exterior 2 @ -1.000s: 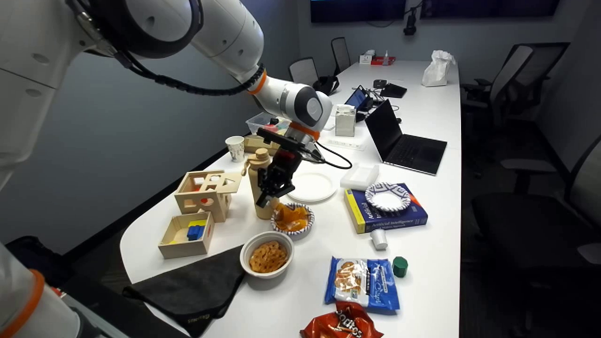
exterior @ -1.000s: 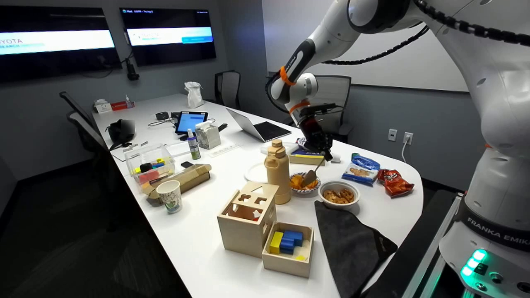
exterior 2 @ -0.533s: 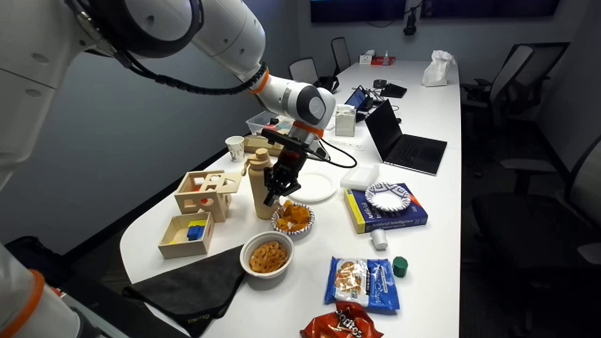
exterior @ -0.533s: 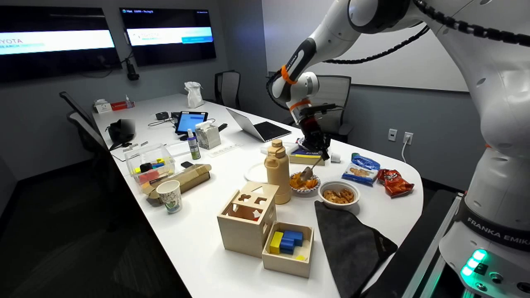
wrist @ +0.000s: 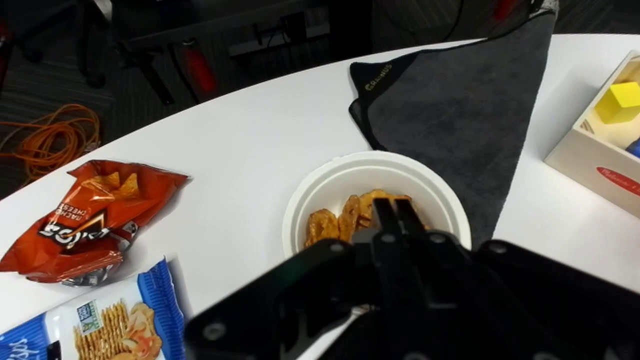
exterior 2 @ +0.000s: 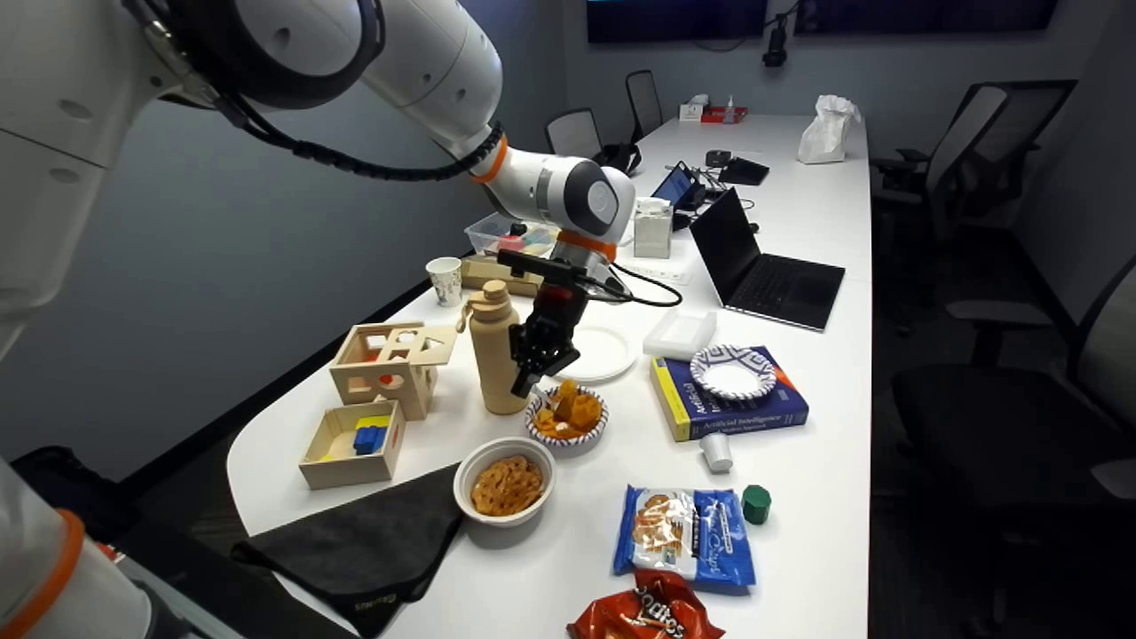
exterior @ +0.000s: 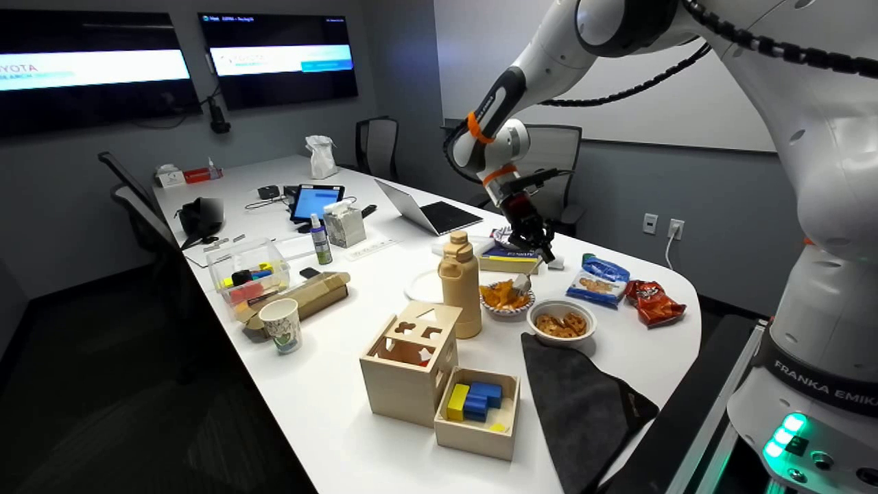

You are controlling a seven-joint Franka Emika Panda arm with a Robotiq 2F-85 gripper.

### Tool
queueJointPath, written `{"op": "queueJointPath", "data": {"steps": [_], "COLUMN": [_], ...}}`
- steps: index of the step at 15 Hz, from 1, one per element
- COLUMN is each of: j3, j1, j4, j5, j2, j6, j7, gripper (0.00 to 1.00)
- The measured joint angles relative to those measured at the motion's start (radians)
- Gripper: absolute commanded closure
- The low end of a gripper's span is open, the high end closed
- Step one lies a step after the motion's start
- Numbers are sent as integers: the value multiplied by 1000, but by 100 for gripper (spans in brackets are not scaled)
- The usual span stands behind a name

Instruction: Use the spoon to stir the contents of the small plate

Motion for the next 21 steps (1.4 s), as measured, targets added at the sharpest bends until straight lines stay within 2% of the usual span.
{"op": "queueJointPath", "data": {"steps": [6, 11, 21], "j3": [15, 30, 33], "j1": [-1, -17, -126], "j4": [0, 0, 9], "j5": [1, 31, 69], "j2": [3, 5, 43], "j6": [-84, -87, -85], "j7": [-67, -149, -411], "gripper": [99, 99, 99]}}
